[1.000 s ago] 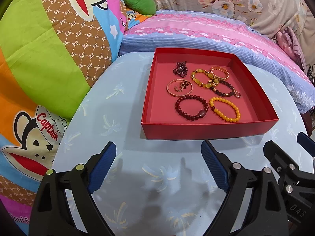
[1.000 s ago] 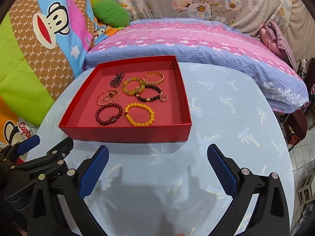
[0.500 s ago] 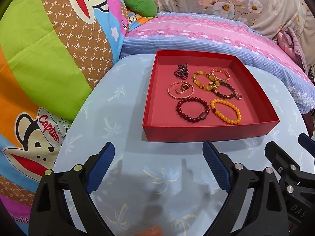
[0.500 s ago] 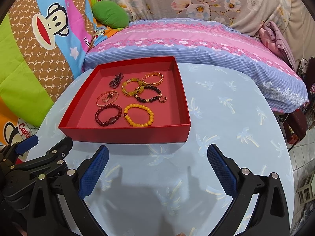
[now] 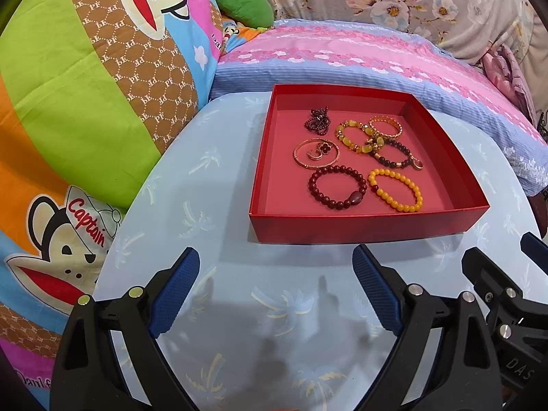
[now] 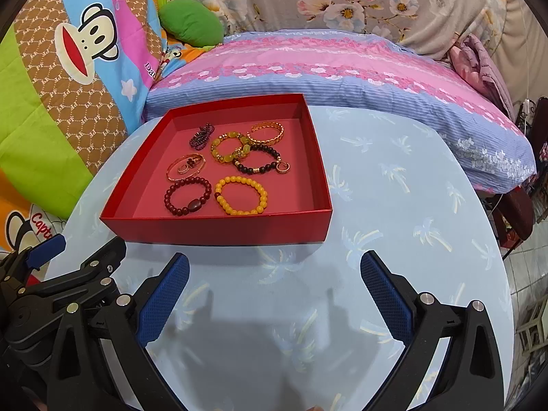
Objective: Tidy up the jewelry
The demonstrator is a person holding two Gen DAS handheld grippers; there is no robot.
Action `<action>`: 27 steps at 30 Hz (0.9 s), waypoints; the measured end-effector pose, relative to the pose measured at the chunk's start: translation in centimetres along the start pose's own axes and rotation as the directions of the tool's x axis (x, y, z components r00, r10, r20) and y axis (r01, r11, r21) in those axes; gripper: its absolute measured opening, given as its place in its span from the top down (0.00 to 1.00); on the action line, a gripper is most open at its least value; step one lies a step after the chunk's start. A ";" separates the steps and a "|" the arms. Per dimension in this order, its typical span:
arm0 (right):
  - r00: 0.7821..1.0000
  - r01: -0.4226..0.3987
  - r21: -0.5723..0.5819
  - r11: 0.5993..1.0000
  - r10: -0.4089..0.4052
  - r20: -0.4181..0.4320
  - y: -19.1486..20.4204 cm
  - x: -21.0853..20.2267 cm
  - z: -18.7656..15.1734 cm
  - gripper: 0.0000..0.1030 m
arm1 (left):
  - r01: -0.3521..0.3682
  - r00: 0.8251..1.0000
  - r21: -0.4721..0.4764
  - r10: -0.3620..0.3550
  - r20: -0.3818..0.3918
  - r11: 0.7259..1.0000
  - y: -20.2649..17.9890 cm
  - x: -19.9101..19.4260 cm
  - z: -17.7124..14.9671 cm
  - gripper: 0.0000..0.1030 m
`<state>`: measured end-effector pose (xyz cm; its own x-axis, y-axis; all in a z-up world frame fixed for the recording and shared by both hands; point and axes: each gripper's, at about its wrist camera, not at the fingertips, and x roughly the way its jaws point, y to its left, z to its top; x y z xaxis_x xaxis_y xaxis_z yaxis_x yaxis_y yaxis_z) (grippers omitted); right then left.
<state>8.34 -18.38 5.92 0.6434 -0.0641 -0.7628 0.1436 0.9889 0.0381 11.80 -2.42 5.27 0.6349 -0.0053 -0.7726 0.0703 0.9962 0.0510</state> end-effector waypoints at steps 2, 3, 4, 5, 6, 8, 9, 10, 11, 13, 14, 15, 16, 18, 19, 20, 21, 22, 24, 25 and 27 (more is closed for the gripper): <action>1.000 -0.001 0.000 1.000 0.001 0.000 0.0 0.0 -0.1 0.06 | 0.000 1.000 0.000 0.000 0.000 1.000 0.0 0.0 0.0 0.16; 1.000 -0.001 0.001 1.000 0.001 -0.001 0.0 0.0 0.0 0.06 | -0.001 1.000 0.001 0.001 0.000 1.000 0.0 0.0 0.0 0.16; 1.000 -0.002 0.002 1.000 0.002 -0.002 0.0 0.0 0.0 0.06 | -0.002 1.000 0.001 0.002 0.001 1.000 0.0 0.0 0.0 0.16; 1.000 -0.001 0.003 1.000 0.001 -0.002 0.0 0.0 0.0 0.06 | -0.001 1.000 0.001 0.001 0.001 1.000 0.0 0.0 0.0 0.16; 1.000 -0.003 0.002 1.000 0.003 -0.002 0.0 0.0 0.0 0.06 | -0.001 1.000 0.000 0.001 0.000 1.000 0.0 0.0 0.0 0.16; 1.000 -0.001 0.002 1.000 0.001 -0.005 0.1 0.1 -0.1 0.06 | 0.000 1.000 0.001 0.000 -0.002 1.000 0.0 0.1 0.0 0.16; 1.000 -0.001 0.002 1.000 0.001 -0.005 0.1 0.1 -0.2 0.06 | 0.000 1.000 0.000 0.000 -0.003 1.000 0.1 0.1 -0.1 0.16; 1.000 -0.001 0.002 1.000 0.001 -0.006 0.1 0.0 -0.2 0.06 | 0.000 1.000 0.000 0.000 -0.003 1.000 0.1 0.1 -0.1 0.16; 1.000 -0.002 0.002 1.000 0.002 -0.006 0.1 0.1 -0.1 0.06 | 0.000 1.000 -0.001 0.000 -0.003 1.000 0.1 0.1 -0.1 0.16; 1.000 -0.002 0.002 1.000 0.002 -0.005 0.1 0.0 -0.2 0.06 | 0.000 1.000 -0.001 0.000 -0.004 1.000 0.1 0.1 -0.1 0.16; 1.000 -0.001 0.002 1.000 0.001 -0.005 0.1 0.0 -0.1 0.06 | 0.001 1.000 -0.002 -0.001 -0.005 1.000 0.2 0.2 -0.1 0.16; 1.000 -0.002 0.003 1.000 0.002 -0.005 0.1 0.0 -0.2 0.06 | 0.001 1.000 -0.002 -0.001 -0.006 1.000 0.2 0.2 0.0 0.16; 1.000 -0.003 0.003 1.000 0.003 -0.005 0.1 0.0 -0.2 0.06 | 0.000 1.000 -0.002 0.000 -0.005 1.000 0.2 0.2 0.0 0.16; 1.000 -0.001 0.003 1.000 0.001 -0.005 0.1 0.1 -0.2 0.06 | -0.001 1.000 -0.001 0.001 -0.005 1.000 0.2 0.2 -0.1 0.16; 1.000 -0.001 0.002 1.000 0.001 -0.005 0.1 0.0 -0.2 0.06 | 0.000 1.000 -0.002 0.000 -0.006 1.000 0.2 0.2 -0.1 0.16; 1.000 -0.001 0.003 1.000 0.001 -0.006 0.1 0.0 -0.2 0.06 | 0.000 1.000 -0.003 0.000 -0.005 1.000 0.2 0.2 -0.1 0.16; 1.000 -0.001 0.003 1.000 0.001 -0.006 0.1 0.1 -0.1 0.06 | -0.001 1.000 -0.003 0.001 -0.005 1.000 0.2 0.2 -0.1 0.16; 1.000 -0.001 0.002 1.000 0.001 -0.006 0.1 0.0 -0.2 0.06 | -0.003 1.000 -0.005 0.003 -0.006 1.000 0.2 0.2 -0.1 0.16; 1.000 -0.002 0.003 1.000 0.002 -0.006 0.1 0.1 -0.2 0.06 | -0.008 1.000 -0.007 0.008 -0.007 1.000 0.3 0.3 -0.1 0.16; 1.000 -0.001 0.004 1.000 0.001 -0.006 0.1 0.0 -0.2 0.06 | -0.007 1.000 -0.007 0.007 -0.010 1.000 0.3 0.3 -0.1 0.16; 1.000 -0.003 0.006 1.000 0.003 -0.007 0.2 0.0 -0.2 0.06 | -0.004 1.000 -0.005 0.004 -0.012 1.000 0.3 0.3 -0.1 0.16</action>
<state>8.20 -18.19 5.75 0.6384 -0.0601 -0.7674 0.1461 0.9883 0.0442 11.96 -2.16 4.98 0.6259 0.0001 -0.7799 0.0634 0.9967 0.0510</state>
